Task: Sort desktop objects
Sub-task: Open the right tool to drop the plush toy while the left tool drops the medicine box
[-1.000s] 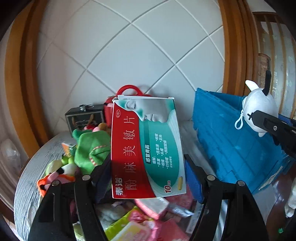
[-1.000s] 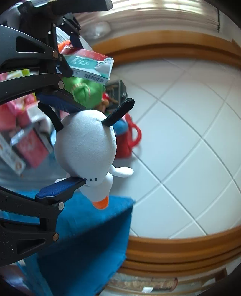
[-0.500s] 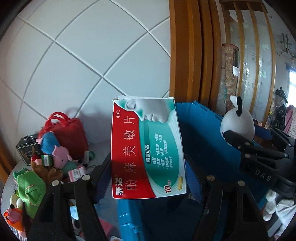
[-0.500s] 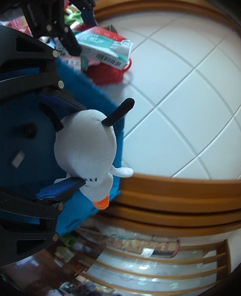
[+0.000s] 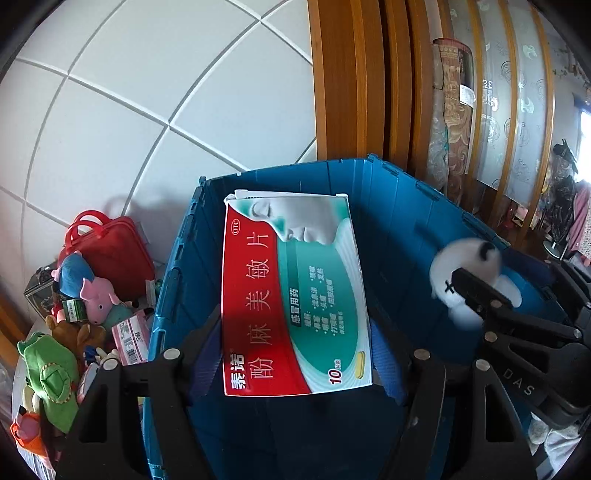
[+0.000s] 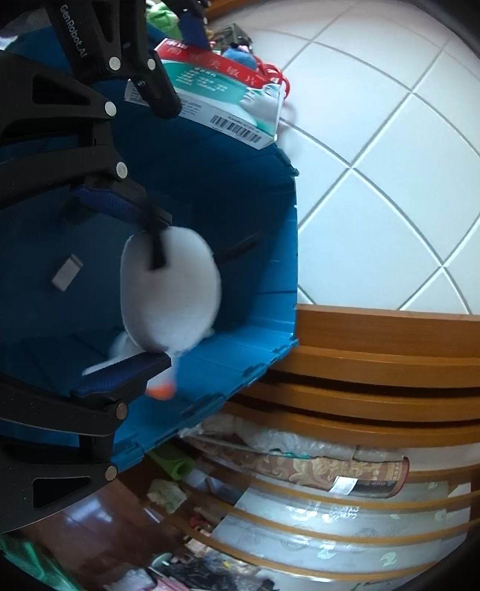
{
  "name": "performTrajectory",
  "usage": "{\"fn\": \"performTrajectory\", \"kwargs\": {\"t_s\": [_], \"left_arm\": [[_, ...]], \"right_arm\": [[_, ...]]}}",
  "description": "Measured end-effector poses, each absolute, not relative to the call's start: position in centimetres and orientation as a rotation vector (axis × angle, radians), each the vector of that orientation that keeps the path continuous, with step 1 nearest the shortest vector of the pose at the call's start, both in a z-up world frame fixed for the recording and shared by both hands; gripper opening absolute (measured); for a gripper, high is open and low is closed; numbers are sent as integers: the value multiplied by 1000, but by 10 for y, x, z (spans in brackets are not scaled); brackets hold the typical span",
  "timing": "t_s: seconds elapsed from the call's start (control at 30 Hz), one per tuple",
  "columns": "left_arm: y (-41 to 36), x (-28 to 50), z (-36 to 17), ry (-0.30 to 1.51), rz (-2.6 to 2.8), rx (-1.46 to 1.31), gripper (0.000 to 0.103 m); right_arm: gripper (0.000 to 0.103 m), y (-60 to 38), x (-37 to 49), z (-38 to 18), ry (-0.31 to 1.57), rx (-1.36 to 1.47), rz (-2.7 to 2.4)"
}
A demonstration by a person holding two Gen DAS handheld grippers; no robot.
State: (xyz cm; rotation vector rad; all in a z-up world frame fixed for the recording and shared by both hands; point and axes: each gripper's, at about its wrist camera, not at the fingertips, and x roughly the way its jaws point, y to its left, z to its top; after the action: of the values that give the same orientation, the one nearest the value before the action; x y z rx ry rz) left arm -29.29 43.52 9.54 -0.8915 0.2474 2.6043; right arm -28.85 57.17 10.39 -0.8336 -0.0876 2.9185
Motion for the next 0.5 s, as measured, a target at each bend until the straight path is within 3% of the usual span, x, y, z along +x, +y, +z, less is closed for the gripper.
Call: {"fn": "performTrajectory", "kwargs": {"t_s": [0.3,0.43,0.5], "left_arm": [[431,-297,89,243,2608,-929,72],[434,-296,87,273,2613,-941,72],[434,-295,88,278,2617,-927,72]], "right_arm": [[70,569,-296,101,-113,-850,2897],[84,568,-292,102,-111,-814,2893],[85,568,-291,103,-113,-803,2888]]}}
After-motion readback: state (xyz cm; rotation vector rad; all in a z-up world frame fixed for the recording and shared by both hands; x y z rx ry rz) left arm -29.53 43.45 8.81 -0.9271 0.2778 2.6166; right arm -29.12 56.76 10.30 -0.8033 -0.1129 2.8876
